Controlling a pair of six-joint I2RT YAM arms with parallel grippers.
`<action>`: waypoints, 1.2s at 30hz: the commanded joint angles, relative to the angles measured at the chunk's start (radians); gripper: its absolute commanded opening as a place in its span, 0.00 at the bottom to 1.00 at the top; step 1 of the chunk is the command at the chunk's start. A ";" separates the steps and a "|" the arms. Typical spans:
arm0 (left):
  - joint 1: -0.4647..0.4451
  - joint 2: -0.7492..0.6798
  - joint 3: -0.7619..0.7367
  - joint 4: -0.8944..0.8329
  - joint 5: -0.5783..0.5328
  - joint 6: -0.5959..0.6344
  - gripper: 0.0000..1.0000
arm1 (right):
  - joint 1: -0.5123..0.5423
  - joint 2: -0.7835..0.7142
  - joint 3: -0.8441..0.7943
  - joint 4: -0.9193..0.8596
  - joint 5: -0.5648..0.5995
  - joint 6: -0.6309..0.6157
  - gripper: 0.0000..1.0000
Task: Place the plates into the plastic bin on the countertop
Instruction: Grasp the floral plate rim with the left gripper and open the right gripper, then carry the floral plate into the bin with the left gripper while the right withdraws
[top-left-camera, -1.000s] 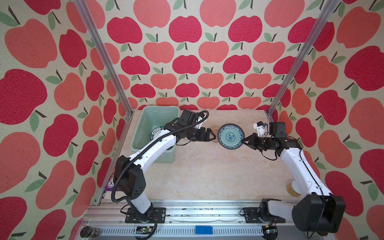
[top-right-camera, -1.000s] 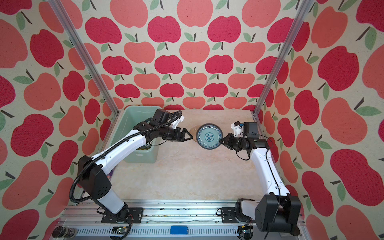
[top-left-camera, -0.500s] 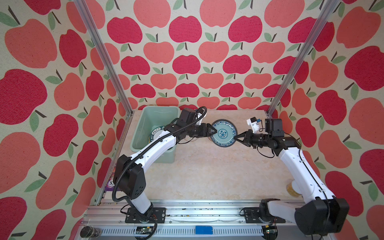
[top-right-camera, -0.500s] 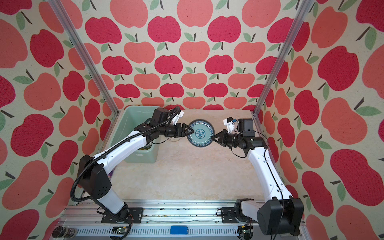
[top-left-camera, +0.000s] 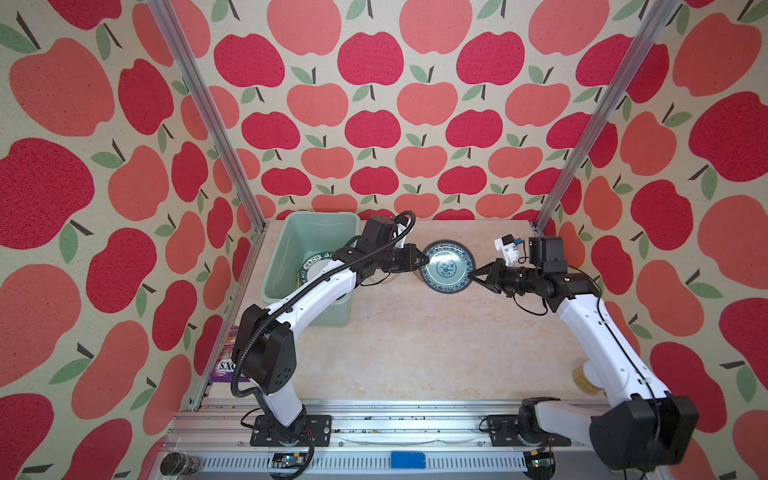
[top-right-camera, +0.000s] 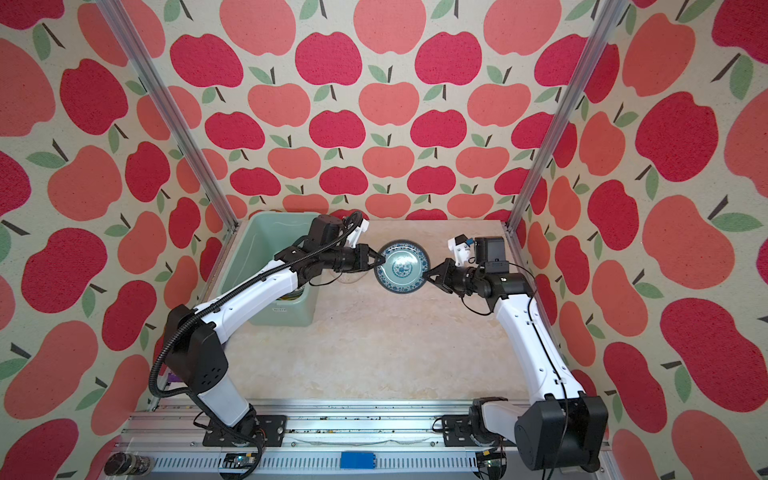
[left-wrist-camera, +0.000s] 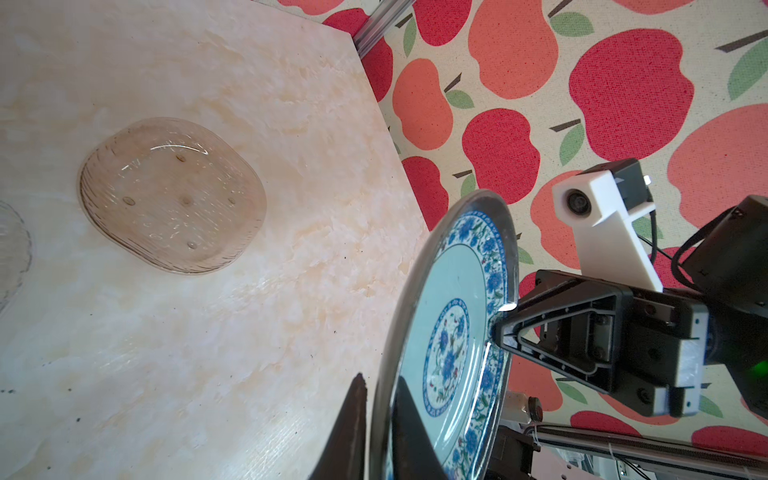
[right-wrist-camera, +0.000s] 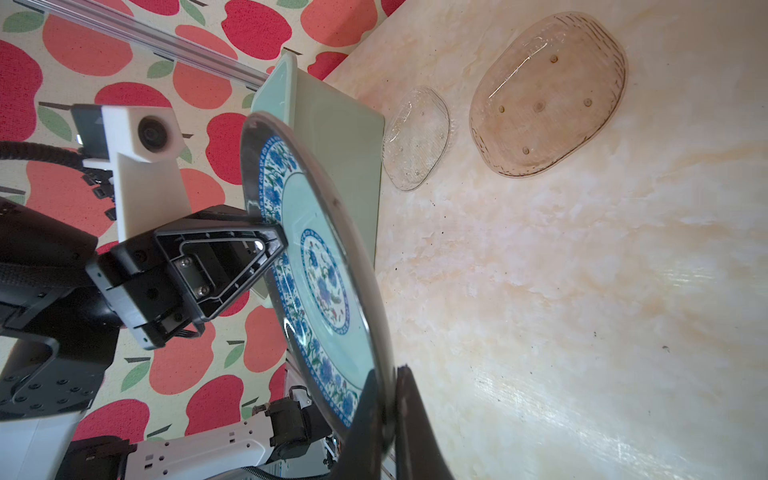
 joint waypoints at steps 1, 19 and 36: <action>0.003 0.005 0.023 -0.034 -0.045 0.015 0.07 | 0.003 -0.013 0.028 0.039 -0.029 0.013 0.13; 0.336 -0.195 0.093 -0.190 -0.185 0.004 0.00 | -0.041 -0.021 0.111 0.022 -0.025 0.028 0.59; 0.609 -0.412 -0.218 -0.227 -0.556 -0.465 0.00 | -0.053 0.048 0.176 -0.010 -0.051 0.019 0.58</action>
